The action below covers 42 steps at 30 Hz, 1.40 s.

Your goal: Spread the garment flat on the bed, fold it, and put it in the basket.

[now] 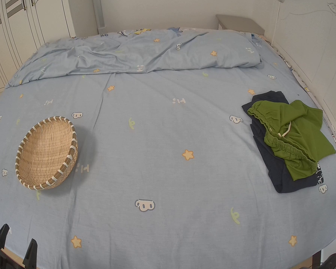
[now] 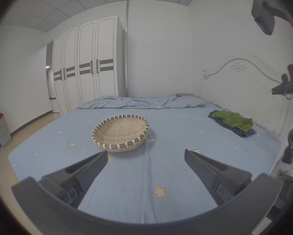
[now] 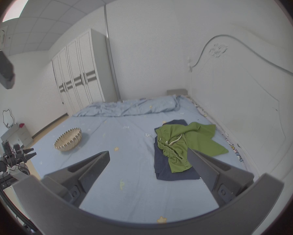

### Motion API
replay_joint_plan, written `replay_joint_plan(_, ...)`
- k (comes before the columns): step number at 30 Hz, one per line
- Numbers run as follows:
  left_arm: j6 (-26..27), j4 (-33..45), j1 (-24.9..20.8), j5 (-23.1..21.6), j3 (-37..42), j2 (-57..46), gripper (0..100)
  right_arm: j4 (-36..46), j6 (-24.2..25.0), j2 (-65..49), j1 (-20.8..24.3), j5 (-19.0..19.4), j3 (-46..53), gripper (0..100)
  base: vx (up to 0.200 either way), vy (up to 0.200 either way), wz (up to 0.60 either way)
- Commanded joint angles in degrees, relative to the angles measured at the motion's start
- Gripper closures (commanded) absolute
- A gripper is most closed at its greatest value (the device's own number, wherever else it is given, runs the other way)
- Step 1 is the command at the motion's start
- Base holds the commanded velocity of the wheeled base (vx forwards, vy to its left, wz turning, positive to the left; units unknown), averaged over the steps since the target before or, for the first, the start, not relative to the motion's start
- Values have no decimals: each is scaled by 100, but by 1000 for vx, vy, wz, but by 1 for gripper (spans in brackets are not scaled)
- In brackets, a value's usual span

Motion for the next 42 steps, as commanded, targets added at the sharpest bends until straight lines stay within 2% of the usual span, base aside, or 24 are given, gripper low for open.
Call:
replay_joint_plan(1, -1, -1, 0, -2, 92, -14, 0, -214, -396, 3603, 193, -150, -1175, 0, 0, 0, 0)
replay_joint_plan(3, -1, -1, 0, -2, 101, -14, 0, -161, -519, 4377, 193, -335, -1605, 0, 0, 0, 0)
replay_joint_plan(5, -1, -1, 0, -2, 92, -14, 0, -170, -537, 4570, 201, -431, -1720, 0, 0, 0, 0)
replay_joint_plan(6, -1, -1, 0, 7, 101, -14, 0, -179, -590, 5212, 254, -836, -2054, 0, 0, 0, 0)
replay_joint_plan(8, -1, -1, 0, -2, 92, -14, 0, -232, -598, 5818, 289, -1205, -2370, 0, 0, 0, 0)
replay_joint_plan(10, -1, -1, 0, -2, 92, -14, 0, -267, -625, 6345, 342, -1380, -2739, 0, 0, 0, 0)
replay_joint_plan(15, -1, -1, 0, -2, 92, -14, 0, -443, -625, 7066, 351, -1451, -3258, 0, 0, 0, 0)
replay_joint_plan(20, -1, -1, 0, -2, 92, -14, 0, -487, -695, 7892, 281, -1890, -3864, 0, 0, 0, 0)
replay_joint_plan(42, -1, -1, 0, -2, 92, -14, 0, -574, -686, 8578, 105, -2004, -4277, 0, 0, 0, 0)
